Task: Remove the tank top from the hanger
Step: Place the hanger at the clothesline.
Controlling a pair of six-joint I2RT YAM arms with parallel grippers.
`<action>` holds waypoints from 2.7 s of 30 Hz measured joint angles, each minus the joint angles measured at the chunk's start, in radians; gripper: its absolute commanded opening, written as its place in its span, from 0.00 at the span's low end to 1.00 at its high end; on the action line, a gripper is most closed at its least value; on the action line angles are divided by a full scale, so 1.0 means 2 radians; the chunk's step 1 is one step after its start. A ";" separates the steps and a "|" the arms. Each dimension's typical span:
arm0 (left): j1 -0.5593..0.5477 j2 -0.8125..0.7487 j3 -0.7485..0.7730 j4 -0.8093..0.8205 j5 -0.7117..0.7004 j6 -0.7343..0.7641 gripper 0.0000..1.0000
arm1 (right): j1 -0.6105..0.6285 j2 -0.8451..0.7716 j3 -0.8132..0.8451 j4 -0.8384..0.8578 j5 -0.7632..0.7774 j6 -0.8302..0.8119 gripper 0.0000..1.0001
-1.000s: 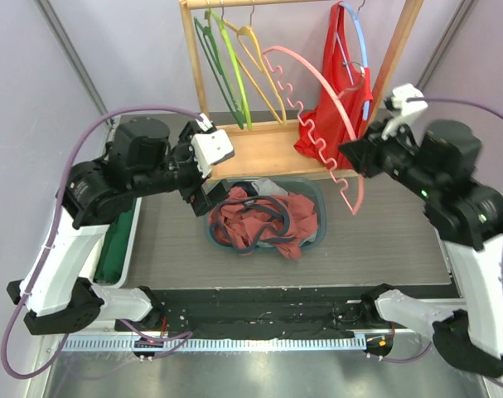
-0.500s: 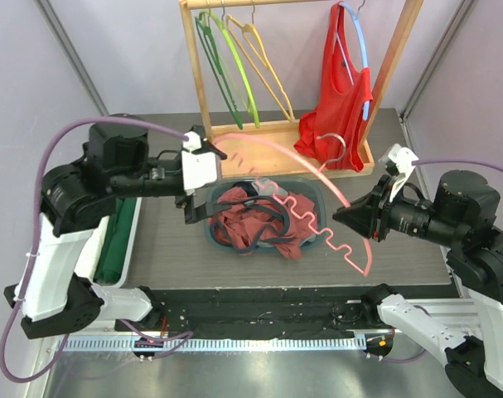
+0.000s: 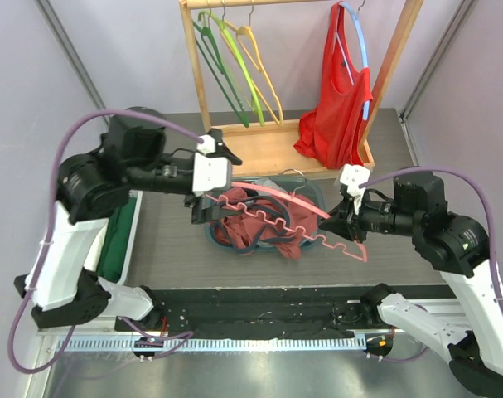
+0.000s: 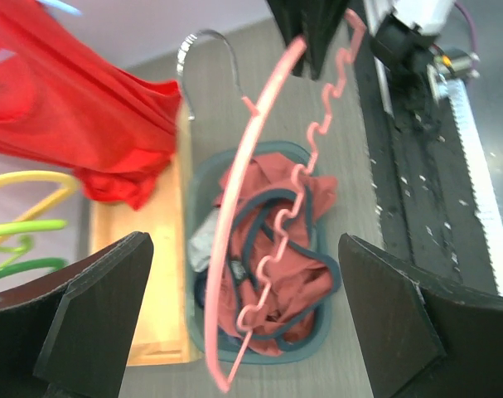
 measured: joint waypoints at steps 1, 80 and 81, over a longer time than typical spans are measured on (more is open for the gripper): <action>0.000 0.012 0.003 -0.010 0.005 0.004 1.00 | 0.000 0.003 0.000 0.006 -0.003 -0.015 0.01; 0.024 0.014 0.007 0.085 -0.204 -0.120 1.00 | 0.003 0.003 0.255 -0.004 0.065 0.164 0.01; 0.026 0.010 0.004 0.092 -0.220 -0.121 1.00 | 0.003 0.005 0.271 -0.003 0.075 0.169 0.01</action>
